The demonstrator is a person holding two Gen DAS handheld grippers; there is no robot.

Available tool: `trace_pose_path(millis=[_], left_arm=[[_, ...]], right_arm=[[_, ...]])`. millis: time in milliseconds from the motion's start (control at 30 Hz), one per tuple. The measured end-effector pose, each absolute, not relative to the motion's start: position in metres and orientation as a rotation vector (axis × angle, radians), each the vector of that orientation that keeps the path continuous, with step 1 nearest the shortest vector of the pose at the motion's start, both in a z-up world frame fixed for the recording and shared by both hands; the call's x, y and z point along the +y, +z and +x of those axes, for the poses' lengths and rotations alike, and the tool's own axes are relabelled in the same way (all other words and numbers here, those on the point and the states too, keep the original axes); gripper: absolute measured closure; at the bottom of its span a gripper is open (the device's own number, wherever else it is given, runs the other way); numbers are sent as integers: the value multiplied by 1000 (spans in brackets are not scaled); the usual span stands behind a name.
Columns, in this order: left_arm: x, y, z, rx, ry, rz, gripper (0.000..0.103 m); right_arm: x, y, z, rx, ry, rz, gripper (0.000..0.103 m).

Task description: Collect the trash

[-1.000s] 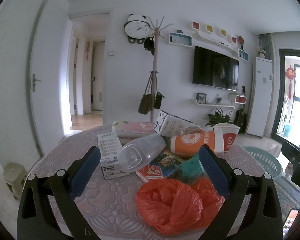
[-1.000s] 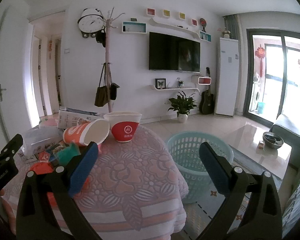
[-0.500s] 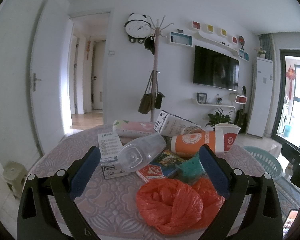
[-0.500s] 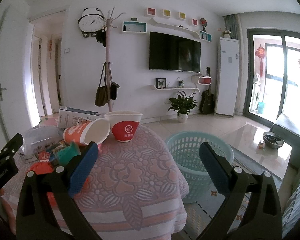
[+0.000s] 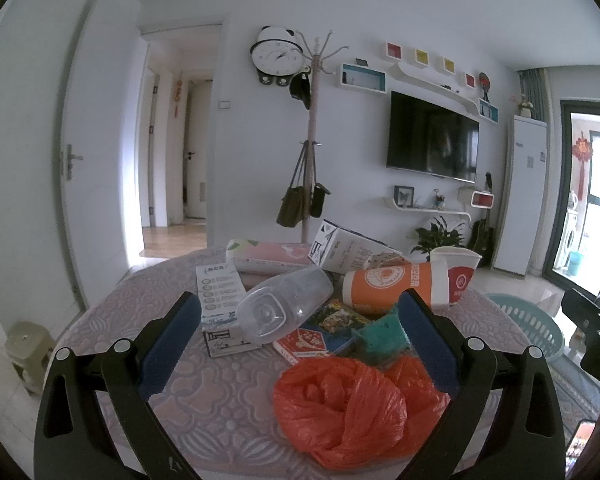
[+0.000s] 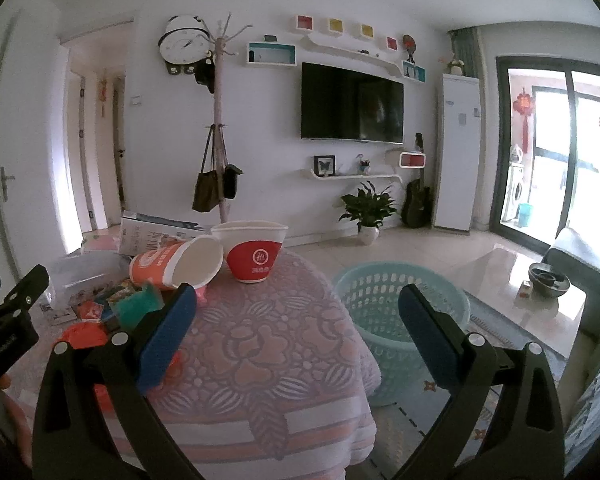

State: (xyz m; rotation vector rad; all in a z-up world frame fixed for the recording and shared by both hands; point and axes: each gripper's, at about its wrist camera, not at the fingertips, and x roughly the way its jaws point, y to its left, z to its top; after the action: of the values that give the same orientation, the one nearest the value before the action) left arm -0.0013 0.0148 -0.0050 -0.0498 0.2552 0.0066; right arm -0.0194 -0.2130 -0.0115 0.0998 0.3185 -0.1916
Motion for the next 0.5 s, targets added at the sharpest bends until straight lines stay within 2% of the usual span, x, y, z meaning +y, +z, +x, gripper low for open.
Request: trace_pose_path(millis=[400,500], left_arm=[[18,-7,-3,259,-20,-54,7],[28,-5,-6,301,-64,-65,7]], right_arm=[[-213,-11,-17,328,-174,100,6],[-206,-10,-16,335,-123,72,13]])
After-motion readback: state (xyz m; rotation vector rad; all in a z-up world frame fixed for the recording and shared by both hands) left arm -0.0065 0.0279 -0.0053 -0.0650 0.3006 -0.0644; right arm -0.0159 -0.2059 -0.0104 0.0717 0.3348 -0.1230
